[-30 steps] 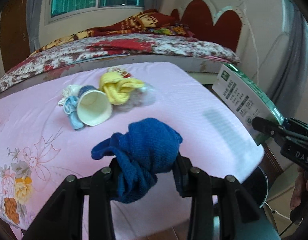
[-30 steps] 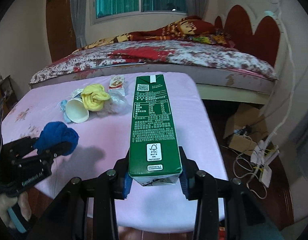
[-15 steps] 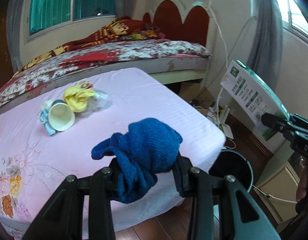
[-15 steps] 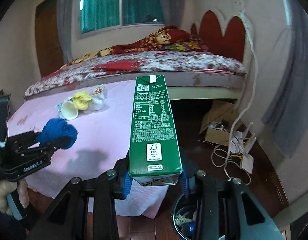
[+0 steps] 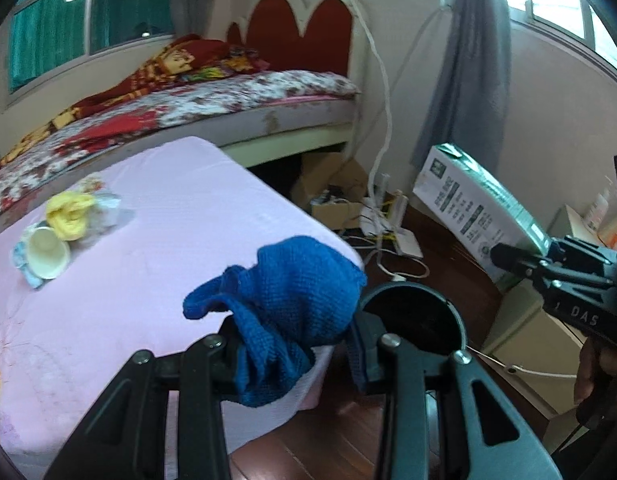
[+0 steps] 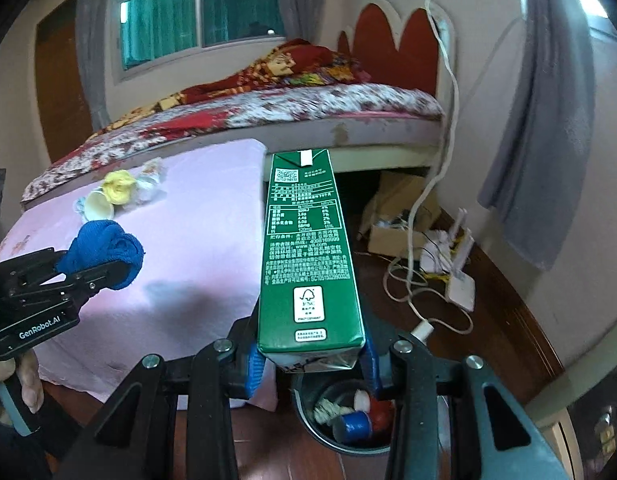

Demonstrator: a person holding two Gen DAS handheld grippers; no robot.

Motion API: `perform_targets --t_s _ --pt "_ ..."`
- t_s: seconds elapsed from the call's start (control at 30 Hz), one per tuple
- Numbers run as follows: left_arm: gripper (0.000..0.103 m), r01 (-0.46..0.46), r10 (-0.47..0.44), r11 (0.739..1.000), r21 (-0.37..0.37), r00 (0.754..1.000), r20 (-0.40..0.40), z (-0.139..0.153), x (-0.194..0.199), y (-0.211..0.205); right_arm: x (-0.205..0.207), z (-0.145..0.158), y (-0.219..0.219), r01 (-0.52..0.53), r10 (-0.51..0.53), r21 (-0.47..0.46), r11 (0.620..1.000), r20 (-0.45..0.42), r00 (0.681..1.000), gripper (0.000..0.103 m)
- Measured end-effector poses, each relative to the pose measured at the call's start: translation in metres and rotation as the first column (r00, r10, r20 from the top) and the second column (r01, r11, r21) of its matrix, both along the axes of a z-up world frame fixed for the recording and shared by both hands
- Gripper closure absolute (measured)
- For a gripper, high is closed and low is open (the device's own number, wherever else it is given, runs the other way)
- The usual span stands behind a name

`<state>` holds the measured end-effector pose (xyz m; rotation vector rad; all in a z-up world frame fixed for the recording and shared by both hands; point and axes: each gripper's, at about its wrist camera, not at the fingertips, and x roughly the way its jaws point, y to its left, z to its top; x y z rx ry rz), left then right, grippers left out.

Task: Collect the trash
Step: 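Carry the blue cloth and green carton over the bucket and release both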

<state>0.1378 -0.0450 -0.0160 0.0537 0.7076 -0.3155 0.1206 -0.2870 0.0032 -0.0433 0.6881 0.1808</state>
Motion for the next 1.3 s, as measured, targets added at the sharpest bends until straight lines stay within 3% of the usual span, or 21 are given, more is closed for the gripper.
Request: perform_targets --t_s 0.57,1.03,1.3 --pt "0.064 0.209 -0.211 0.978 -0.027 0.973 -0.096 -0.036 0.002 -0.088 -0.009 -0.054 -0.081 0.117 -0.117 -0.006 0.993 -0.130 0.985 0.062" --pt "0.064 0.302 -0.297 0.953 -0.018 0.923 -0.246 -0.100 0.032 -0.127 -0.005 -0.132 -0.100 0.073 -0.086 -0.054 0.996 -0.287 0.954 0.062" --pt "0.064 0.321 -0.313 0.946 -0.038 0.882 -0.353 -0.143 0.053 -0.141 0.024 -0.178 -0.094 0.006 -0.020 -0.038 0.999 -0.358 0.933 0.061"
